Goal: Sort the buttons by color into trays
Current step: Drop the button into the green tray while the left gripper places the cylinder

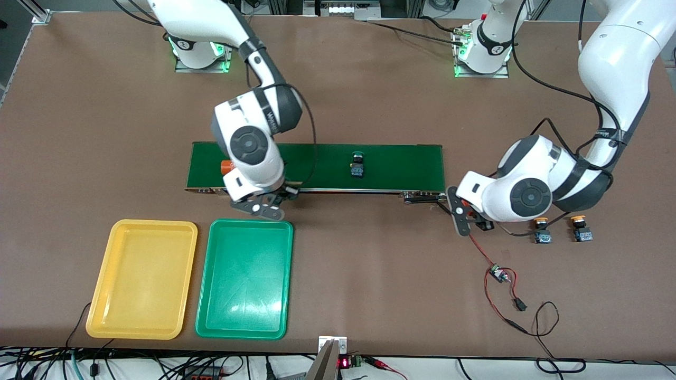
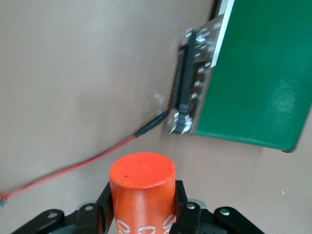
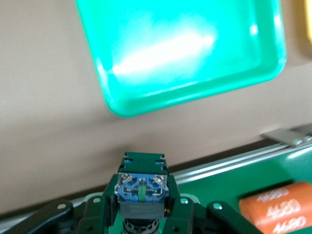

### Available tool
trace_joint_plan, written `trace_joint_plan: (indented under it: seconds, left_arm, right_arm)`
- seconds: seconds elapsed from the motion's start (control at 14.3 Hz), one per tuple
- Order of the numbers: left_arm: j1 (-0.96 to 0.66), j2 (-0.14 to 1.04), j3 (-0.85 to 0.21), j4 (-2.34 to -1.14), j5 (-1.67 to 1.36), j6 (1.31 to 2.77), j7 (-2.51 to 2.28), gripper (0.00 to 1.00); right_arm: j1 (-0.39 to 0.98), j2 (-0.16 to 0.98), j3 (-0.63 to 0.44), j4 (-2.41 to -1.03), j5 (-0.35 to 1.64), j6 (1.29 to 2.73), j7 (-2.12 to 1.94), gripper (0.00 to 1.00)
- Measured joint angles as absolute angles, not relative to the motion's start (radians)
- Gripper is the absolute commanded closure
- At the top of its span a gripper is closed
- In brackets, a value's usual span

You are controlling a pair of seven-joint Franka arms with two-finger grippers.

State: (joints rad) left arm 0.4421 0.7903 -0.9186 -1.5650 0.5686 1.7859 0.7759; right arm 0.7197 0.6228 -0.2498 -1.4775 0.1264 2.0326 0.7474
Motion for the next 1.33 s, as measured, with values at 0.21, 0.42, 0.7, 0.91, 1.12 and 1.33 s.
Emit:
trace_joint_plan:
  seconds: [0.21,0.42,0.7,0.91,1.12,1.33]
  left_arm:
    - [0.381,0.801,-0.929,-1.594,0.569,1.786,0.858,0.90]
    - [0.330,0.810,-0.954,-1.648,0.568,1.786,0.853,0.90]
    - [0.327,0.810,-0.979,-1.698,0.568,1.794,0.801,0.89]
    - [0.314,0.810,-1.007,-1.725,0.568,1.817,0.681,0.46]
    - [0.275,0.810,-1.009,-1.731,0.569,1.827,0.602,0.00]
    - [0.275,0.808,-1.009,-1.729,0.570,1.828,0.593,0.00]
  right_arm:
    - [0.660,0.638,-0.252,-1.420,0.126,2.037,0.668,1.00]
    - [0.570,0.675,-0.252,-1.350,0.131,2.040,0.495,1.00]
    - [0.486,0.755,-0.240,-1.292,0.155,2.123,0.317,1.00]
    - [0.490,0.821,-0.228,-1.271,0.155,2.211,0.289,1.00]
    - [0.489,0.883,-0.225,-1.227,0.155,2.231,0.262,1.00]
    - [0.477,0.946,-0.226,-1.211,0.155,2.276,0.230,1.00]
